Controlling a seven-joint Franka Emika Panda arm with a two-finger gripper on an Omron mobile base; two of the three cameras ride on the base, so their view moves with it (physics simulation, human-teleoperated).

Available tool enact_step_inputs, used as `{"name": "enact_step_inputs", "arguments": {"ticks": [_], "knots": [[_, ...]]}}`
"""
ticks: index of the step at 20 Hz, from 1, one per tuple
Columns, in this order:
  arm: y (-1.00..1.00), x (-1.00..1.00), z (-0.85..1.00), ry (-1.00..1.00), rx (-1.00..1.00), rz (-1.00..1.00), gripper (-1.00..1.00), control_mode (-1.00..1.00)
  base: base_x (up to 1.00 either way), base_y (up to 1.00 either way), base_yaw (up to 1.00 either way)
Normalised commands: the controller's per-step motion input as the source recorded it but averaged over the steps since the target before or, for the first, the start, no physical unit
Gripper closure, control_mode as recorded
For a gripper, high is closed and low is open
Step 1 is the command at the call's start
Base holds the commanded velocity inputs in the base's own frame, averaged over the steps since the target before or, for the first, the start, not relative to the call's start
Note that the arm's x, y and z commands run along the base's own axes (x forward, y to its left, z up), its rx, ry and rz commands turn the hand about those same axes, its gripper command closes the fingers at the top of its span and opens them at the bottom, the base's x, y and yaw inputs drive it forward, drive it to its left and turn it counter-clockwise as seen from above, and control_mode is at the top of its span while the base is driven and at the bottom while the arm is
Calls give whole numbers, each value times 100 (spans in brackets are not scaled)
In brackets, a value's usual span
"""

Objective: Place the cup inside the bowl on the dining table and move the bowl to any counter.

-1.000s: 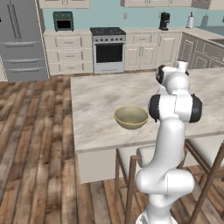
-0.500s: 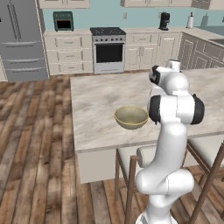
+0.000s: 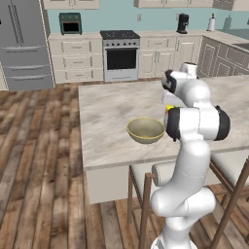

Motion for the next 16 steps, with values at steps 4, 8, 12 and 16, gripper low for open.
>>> {"name": "enact_step_inputs", "arguments": {"ticks": [4, 8, 12, 16], "knots": [[26, 0, 16, -1, 0, 0, 100, -100, 0, 0, 0], [48, 0, 0, -1, 0, 0, 100, -100, 0, 0, 0], [55, 0, 0, 0, 0, 0, 100, -100, 0, 0, 0], [49, 1, 0, 0, 0, 0, 100, -100, 0, 0, 0]]}}
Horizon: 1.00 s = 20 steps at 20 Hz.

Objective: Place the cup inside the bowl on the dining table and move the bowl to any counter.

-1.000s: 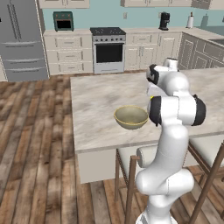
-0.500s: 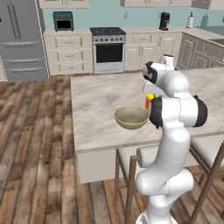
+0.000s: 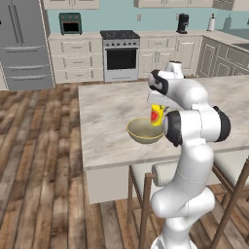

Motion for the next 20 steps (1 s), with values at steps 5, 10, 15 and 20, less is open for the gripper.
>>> {"name": "enact_step_inputs", "arguments": {"ticks": [5, 10, 15, 20], "knots": [[42, 8, 0, 0, 0, 0, 100, -100, 0, 0, 0], [15, 10, -4, 0, 0, 0, 100, -100, 0, 0, 0], [0, 16, -11, 0, 0, 0, 100, -100, 0, 0, 0], [0, 20, -13, 0, 0, 0, 100, -100, 0, 0, 0]]}}
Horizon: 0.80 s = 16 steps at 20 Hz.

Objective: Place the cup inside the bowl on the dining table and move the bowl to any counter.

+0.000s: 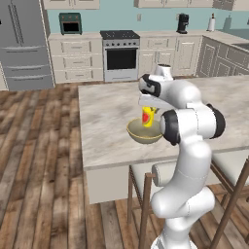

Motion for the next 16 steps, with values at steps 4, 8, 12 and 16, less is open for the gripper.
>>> {"name": "enact_step_inputs", "arguments": {"ticks": [4, 8, 12, 16], "knots": [[1, 10, -9, 0, 0, 0, 100, -100, 0, 0, 0], [6, 0, 0, 0, 0, 0, 100, -100, 0, 0, 0], [4, 0, -5, 0, 0, 0, 100, -100, 0, 0, 0], [6, 0, -9, 0, 0, 0, 100, -100, 0, 0, 0]]}}
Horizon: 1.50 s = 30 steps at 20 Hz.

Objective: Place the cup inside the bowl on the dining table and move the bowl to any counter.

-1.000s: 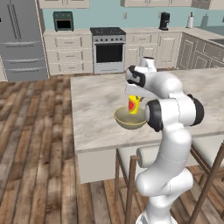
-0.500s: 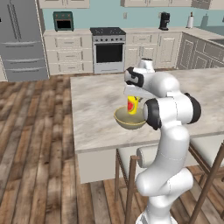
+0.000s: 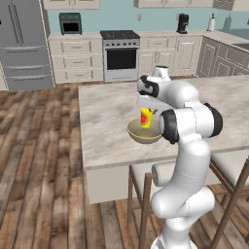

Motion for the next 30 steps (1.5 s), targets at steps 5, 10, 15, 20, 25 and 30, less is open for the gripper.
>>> {"name": "enact_step_inputs", "arguments": {"ticks": [5, 10, 15, 20, 25, 30], "knots": [[0, 0, -8, 0, 0, 0, 100, -100, 0, 0, 0], [0, 0, -9, 0, 0, 0, 100, -100, 0, 0, 0], [0, -3, -5, 0, 0, 0, 100, -100, 0, 0, 0], [0, -10, -9, 0, 0, 0, 100, -100, 0, 0, 0], [0, -3, -18, 0, 0, 0, 100, -100, 0, 0, 0], [0, 0, -22, 0, 0, 0, 100, -100, 0, 0, 0]]}}
